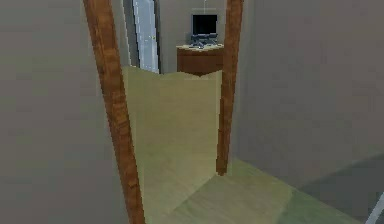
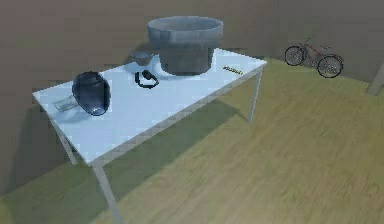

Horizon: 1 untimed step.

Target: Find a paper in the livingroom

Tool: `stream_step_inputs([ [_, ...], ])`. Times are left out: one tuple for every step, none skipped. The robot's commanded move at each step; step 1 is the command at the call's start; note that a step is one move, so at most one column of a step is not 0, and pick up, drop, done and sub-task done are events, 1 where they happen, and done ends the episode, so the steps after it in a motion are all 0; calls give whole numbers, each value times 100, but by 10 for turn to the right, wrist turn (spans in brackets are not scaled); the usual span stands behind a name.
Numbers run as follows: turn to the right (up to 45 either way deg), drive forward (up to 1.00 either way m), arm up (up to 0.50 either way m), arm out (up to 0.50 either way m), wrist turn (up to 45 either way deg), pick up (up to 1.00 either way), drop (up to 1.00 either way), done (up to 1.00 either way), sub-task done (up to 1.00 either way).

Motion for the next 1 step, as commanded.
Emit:
stream_step_inputs([
  [210, 0, 0, 0, 0, 0, 0, 0, 0],
])
